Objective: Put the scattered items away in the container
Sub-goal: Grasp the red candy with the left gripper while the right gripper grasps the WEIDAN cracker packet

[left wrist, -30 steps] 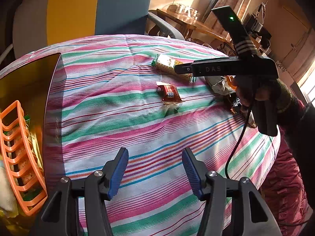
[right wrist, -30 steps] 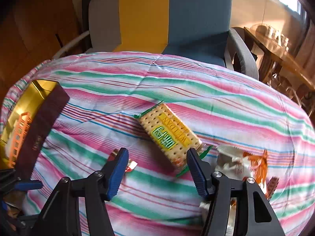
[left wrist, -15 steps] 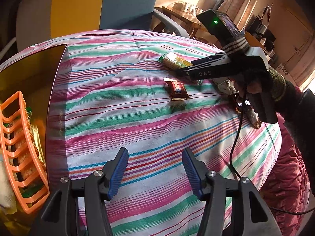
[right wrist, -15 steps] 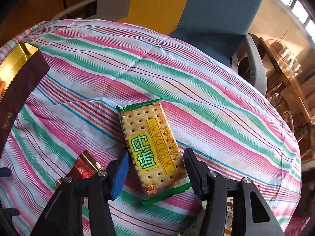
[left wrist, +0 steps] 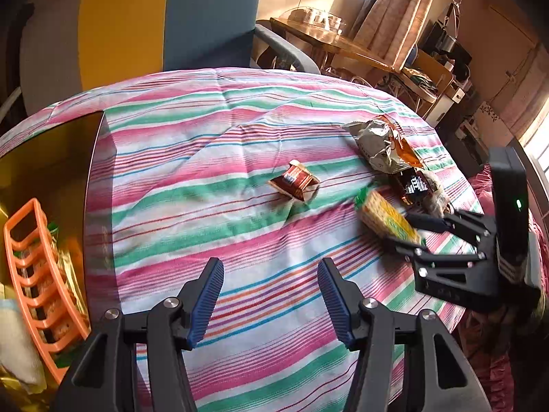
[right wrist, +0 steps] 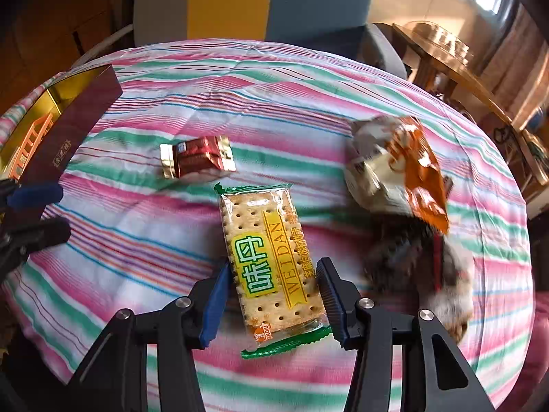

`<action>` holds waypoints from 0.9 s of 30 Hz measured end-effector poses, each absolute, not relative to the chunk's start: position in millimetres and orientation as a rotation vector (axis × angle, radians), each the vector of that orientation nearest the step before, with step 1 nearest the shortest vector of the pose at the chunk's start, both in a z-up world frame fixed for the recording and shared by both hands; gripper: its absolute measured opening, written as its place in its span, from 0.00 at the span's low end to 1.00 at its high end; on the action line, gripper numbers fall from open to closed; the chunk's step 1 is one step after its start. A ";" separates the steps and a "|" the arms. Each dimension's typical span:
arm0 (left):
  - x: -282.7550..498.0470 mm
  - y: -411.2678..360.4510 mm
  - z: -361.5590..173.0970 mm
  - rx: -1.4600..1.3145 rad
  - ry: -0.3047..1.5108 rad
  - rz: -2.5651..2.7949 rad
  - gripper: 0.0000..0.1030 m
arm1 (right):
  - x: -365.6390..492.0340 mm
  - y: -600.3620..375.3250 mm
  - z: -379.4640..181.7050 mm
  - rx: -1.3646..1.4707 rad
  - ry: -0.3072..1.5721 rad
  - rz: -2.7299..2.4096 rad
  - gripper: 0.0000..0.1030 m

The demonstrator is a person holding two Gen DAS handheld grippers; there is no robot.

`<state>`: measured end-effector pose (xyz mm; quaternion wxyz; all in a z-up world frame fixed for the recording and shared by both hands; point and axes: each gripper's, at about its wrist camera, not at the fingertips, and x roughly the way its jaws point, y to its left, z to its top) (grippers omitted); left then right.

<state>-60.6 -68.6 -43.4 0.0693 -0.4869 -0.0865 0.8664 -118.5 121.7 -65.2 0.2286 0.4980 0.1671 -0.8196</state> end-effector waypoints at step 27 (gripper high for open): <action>-163.0 -9.6 -71.7 -1.522 0.179 2.383 0.54 | -87.0 138.9 -86.5 1.297 0.286 -2.278 0.85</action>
